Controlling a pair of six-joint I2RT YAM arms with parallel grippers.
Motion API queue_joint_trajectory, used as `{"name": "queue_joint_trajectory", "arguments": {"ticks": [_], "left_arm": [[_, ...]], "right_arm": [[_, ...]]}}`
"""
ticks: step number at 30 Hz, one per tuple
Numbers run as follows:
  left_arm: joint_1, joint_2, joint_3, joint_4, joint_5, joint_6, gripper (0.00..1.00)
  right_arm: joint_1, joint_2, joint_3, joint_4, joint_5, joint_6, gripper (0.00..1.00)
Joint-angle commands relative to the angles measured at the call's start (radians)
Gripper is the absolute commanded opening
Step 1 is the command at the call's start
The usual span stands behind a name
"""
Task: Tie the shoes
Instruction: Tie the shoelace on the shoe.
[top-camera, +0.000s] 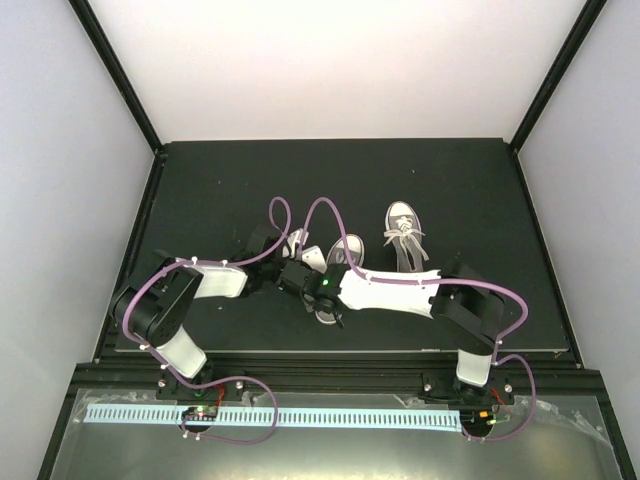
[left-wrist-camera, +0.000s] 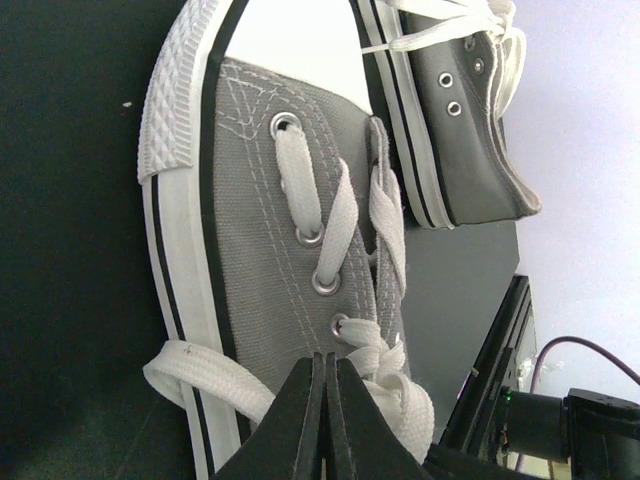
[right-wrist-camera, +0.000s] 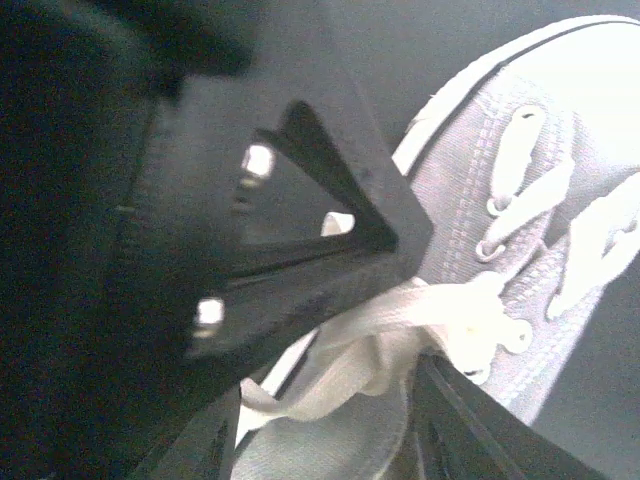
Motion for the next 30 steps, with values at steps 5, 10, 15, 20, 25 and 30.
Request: {"name": "queue_joint_trajectory", "arguments": {"ticks": [5, 10, 15, 20, 25, 30], "left_arm": [[-0.003, -0.025, 0.0, 0.06, 0.013, 0.0, 0.01], [-0.003, -0.026, 0.0, 0.058, 0.011, 0.003, 0.01], [-0.001, -0.023, 0.005, 0.046, 0.002, 0.014, 0.02], [0.003, -0.019, 0.03, 0.013, -0.025, 0.038, 0.02], [0.017, 0.007, 0.055, 0.004, -0.034, 0.048, 0.01], [0.035, 0.033, 0.084, -0.018, -0.041, 0.073, 0.02]], "right_arm": [[-0.004, -0.017, -0.027, -0.021, 0.094, 0.043, 0.31], [-0.004, -0.069, -0.055, 0.021, 0.06, 0.03, 0.12], [-0.006, -0.118, -0.071, 0.03, 0.029, 0.022, 0.04], [-0.013, -0.17, -0.102, 0.046, -0.017, 0.007, 0.02], [-0.029, -0.188, -0.138, 0.073, -0.098, -0.012, 0.02], [-0.031, -0.247, -0.189, 0.101, -0.139, -0.008, 0.02]]}}
